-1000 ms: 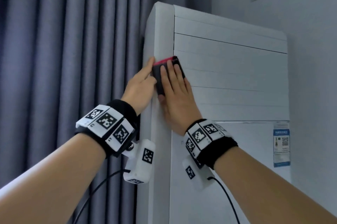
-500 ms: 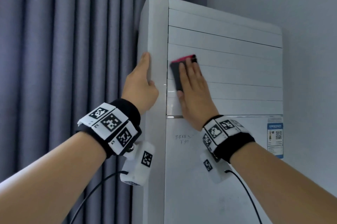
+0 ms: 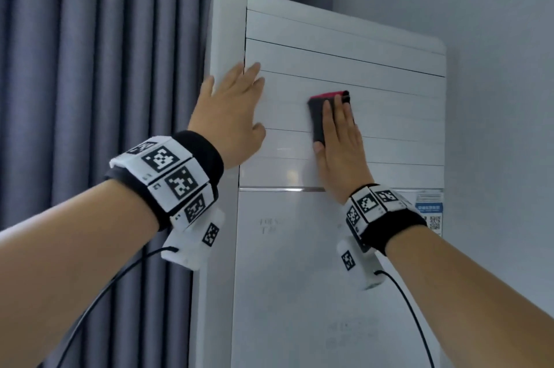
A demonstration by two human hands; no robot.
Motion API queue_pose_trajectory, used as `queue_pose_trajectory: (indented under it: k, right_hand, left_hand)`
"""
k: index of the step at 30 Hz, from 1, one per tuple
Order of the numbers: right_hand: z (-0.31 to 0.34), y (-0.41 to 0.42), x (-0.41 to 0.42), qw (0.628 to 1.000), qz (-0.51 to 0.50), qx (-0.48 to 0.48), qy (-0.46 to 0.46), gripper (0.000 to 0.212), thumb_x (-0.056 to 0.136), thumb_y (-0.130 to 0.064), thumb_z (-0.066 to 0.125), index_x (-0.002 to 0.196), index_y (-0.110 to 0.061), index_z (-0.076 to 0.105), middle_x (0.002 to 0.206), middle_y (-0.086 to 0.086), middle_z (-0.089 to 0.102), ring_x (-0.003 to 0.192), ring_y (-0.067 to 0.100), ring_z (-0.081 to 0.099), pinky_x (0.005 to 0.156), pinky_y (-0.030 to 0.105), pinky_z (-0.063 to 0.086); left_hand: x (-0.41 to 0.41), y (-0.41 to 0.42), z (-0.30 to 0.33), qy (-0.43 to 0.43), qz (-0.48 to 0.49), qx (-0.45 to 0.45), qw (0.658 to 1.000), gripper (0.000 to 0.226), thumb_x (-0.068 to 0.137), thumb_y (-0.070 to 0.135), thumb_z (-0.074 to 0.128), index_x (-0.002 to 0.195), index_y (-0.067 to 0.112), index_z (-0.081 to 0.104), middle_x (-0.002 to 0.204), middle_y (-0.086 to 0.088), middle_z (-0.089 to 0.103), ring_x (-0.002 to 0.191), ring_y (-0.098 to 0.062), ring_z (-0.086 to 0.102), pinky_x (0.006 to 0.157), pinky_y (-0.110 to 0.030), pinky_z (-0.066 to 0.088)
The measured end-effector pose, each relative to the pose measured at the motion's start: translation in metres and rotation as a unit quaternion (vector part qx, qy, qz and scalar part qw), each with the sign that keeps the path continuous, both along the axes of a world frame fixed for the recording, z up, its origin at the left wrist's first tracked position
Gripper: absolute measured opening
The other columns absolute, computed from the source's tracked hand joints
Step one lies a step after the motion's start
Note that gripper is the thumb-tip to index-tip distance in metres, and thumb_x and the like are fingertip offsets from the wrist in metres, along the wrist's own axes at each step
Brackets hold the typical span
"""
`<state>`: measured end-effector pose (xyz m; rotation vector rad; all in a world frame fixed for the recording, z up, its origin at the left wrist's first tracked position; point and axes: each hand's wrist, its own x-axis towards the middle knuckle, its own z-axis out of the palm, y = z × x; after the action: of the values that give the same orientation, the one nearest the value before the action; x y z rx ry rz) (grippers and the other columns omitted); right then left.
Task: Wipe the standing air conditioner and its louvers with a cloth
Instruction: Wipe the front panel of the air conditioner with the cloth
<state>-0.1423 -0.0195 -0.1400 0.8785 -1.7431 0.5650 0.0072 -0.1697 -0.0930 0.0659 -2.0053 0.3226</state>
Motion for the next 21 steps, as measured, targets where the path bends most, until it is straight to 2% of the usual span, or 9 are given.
queue_pose_trajectory:
  k: [6,9,12,16,18,21]
  right_hand:
    - [0.008,-0.01,0.011,0.997,0.041,0.053,0.04,0.062,0.097,-0.022,0.033,0.146,-0.011,-0.004,0.156,0.01,-0.006,0.144,0.022,-0.009,0.117,0.036,-0.001]
    - [0.011,-0.009,0.005,0.995,0.069,0.057,0.049,0.061,0.096,-0.022,0.035,0.146,-0.012,0.001,0.157,0.008,-0.003,0.144,0.02,-0.007,0.115,0.032,-0.003]
    - [0.01,0.016,-0.023,0.997,0.036,0.033,0.051,0.064,0.095,-0.019,0.037,0.146,-0.012,0.0,0.156,0.01,-0.004,0.144,0.022,-0.007,0.115,0.034,-0.001]
    - [0.01,0.069,-0.065,0.999,-0.013,-0.044,-0.024,0.064,0.093,-0.014,0.039,0.146,-0.008,0.003,0.156,0.013,-0.004,0.144,0.027,-0.003,0.117,0.042,0.007]
    - [0.009,0.086,-0.076,0.997,-0.028,-0.053,-0.051,0.063,0.095,-0.016,0.036,0.146,-0.008,0.0,0.156,0.012,-0.006,0.144,0.026,-0.005,0.117,0.043,0.007]
    - [0.01,0.088,-0.075,0.997,-0.027,-0.048,-0.045,0.062,0.096,-0.016,0.035,0.146,-0.006,-0.001,0.156,0.014,-0.006,0.144,0.028,-0.006,0.118,0.042,0.005]
  left_hand:
    - [-0.024,0.024,0.006,-0.049,0.052,-0.086,0.994,0.075,0.089,0.041,0.046,0.148,0.012,0.01,0.159,0.001,-0.006,0.146,-0.016,-0.005,0.116,-0.044,0.006]
    - [-0.037,0.033,0.005,-0.056,0.017,-0.052,0.997,0.08,0.089,0.045,0.046,0.149,0.012,0.004,0.159,0.001,-0.008,0.146,-0.015,-0.005,0.117,-0.04,0.008]
    - [-0.048,0.035,-0.001,-0.051,0.042,-0.034,0.997,0.085,0.09,0.048,0.046,0.149,0.011,-0.001,0.158,-0.002,-0.012,0.146,-0.017,-0.009,0.117,-0.041,0.004]
    - [-0.051,0.037,-0.005,-0.054,0.056,-0.035,0.996,0.083,0.089,0.045,0.049,0.149,0.013,0.002,0.158,-0.002,-0.014,0.145,-0.018,-0.013,0.117,-0.043,0.001]
    - [-0.049,0.038,-0.004,-0.052,0.05,-0.021,0.997,0.083,0.088,0.042,0.052,0.149,0.013,0.004,0.158,-0.001,-0.012,0.145,-0.017,-0.012,0.117,-0.042,0.001]
    - [-0.053,0.05,-0.005,-0.038,0.054,-0.007,0.998,0.083,0.085,0.041,0.055,0.148,0.012,0.008,0.158,-0.003,-0.011,0.145,-0.02,-0.01,0.116,-0.044,0.002]
